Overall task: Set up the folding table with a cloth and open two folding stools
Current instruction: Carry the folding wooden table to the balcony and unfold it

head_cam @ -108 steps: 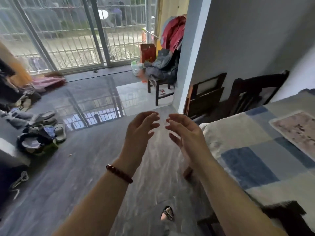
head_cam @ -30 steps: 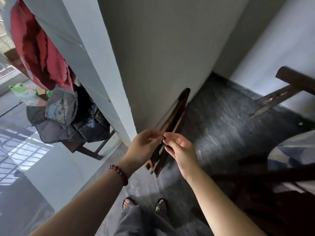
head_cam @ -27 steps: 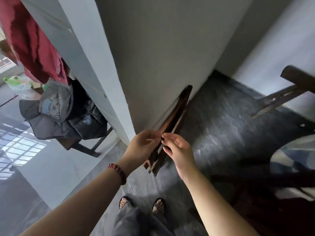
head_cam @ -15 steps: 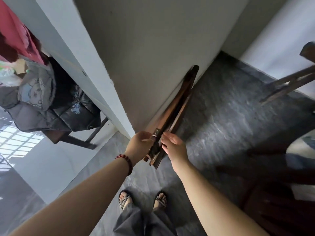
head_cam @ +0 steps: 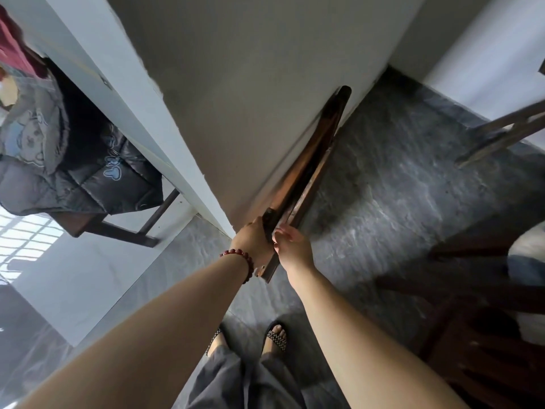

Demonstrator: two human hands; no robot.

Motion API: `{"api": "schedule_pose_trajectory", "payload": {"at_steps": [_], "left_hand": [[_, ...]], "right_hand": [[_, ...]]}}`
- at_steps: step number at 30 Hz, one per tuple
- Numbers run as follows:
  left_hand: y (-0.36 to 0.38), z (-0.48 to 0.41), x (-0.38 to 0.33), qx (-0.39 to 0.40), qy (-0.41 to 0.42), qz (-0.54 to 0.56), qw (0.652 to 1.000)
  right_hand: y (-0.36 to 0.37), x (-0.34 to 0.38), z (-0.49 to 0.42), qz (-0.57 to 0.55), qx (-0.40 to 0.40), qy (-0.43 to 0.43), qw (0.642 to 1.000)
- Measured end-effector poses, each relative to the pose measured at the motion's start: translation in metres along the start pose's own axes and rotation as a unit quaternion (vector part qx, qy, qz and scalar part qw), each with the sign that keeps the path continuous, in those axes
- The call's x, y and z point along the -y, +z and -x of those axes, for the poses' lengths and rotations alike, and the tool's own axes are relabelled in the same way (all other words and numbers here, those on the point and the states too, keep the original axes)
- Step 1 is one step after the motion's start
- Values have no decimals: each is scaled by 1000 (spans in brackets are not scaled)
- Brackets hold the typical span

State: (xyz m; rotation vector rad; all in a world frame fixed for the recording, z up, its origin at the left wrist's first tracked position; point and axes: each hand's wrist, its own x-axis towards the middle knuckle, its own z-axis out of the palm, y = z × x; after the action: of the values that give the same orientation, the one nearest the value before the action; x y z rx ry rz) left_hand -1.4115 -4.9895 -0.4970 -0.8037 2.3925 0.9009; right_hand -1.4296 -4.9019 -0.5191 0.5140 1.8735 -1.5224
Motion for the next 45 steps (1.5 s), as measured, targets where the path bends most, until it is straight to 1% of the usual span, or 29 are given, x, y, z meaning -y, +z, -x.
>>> {"api": "schedule_pose_trajectory", "payload": {"at_steps": [4, 8, 11, 16, 20, 23, 27, 31, 34, 40, 45], "left_hand": [[2, -6, 12, -6, -17, -61, 998], [0, -7, 12, -10, -11, -105, 994], [1, -6, 11, -20, 3, -105, 994], [15, 1, 3, -51, 19, -85, 995], [25, 13, -3, -46, 27, -105, 993], [30, 26, 5, -31, 22, -101, 994], [35, 45, 27, -18, 18, -81, 996], [40, 70, 57, -5, 14, -60, 998], [43, 93, 85, 1, 22, -65, 998], [40, 137, 150, 6, 22, -63, 998], [29, 174, 209, -2, 15, -60, 998]], "right_hand": [[3, -2, -2, 23, 9, -3, 1000], [2, -3, -6, 25, 16, 21, 999], [0, -2, -7, 48, 18, 20, 999], [-8, -1, -3, 89, 15, -22, 996], [-15, -11, 5, 92, -2, -35, 995], [-18, -23, 15, 73, -5, -23, 997], [-17, -36, 33, 76, -17, -22, 997], [-5, -58, 57, 61, -17, 13, 998], [8, -79, 80, 56, -16, 22, 998], [42, -122, 122, 57, 9, 37, 998], [81, -165, 150, 66, 46, 68, 994]]}}
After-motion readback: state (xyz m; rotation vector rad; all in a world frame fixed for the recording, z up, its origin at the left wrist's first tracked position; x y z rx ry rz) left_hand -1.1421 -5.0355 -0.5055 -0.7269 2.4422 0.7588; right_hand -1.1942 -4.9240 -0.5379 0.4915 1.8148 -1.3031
